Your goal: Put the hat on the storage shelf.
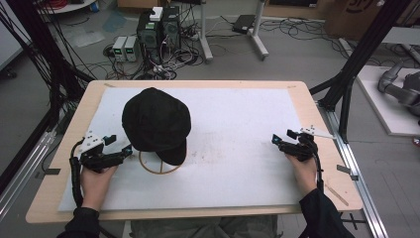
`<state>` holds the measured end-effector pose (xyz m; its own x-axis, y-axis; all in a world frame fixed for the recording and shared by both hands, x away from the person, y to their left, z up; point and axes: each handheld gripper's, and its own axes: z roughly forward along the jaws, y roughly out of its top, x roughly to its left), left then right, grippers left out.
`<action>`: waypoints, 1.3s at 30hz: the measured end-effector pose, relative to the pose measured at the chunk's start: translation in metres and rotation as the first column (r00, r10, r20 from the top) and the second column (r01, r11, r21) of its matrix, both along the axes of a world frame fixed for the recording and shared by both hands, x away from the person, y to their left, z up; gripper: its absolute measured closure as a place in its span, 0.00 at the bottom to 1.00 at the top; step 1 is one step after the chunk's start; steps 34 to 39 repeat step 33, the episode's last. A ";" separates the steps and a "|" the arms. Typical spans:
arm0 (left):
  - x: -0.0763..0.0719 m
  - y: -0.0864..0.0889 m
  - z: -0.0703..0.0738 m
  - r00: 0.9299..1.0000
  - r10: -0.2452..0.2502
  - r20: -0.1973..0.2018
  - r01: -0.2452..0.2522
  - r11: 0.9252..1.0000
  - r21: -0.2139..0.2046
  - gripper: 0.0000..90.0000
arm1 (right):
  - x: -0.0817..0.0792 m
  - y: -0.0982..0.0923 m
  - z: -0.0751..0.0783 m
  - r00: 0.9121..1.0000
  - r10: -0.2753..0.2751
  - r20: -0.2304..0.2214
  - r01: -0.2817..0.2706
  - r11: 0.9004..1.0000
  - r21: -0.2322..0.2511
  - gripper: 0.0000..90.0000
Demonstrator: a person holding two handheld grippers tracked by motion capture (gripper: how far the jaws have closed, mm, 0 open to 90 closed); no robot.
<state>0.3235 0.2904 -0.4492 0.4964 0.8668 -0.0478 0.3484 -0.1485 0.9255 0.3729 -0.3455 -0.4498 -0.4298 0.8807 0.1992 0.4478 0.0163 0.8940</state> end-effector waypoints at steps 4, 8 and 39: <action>0.001 -0.001 -0.001 1.000 -0.005 -0.007 0.005 1.000 0.007 0.27 | 0.001 0.005 -0.001 1.000 0.024 -0.009 -0.024 0.999 -0.044 0.26; 0.001 -0.001 -0.001 1.000 -0.009 -0.009 0.009 1.000 0.007 0.27 | 0.002 0.006 -0.002 0.999 0.033 -0.014 -0.033 0.998 -0.055 0.26; 0.005 -0.007 -0.002 0.998 -0.013 -0.059 0.016 0.999 0.046 0.26 | 0.012 0.009 -0.004 0.989 0.093 -0.116 -0.102 0.992 -0.071 0.24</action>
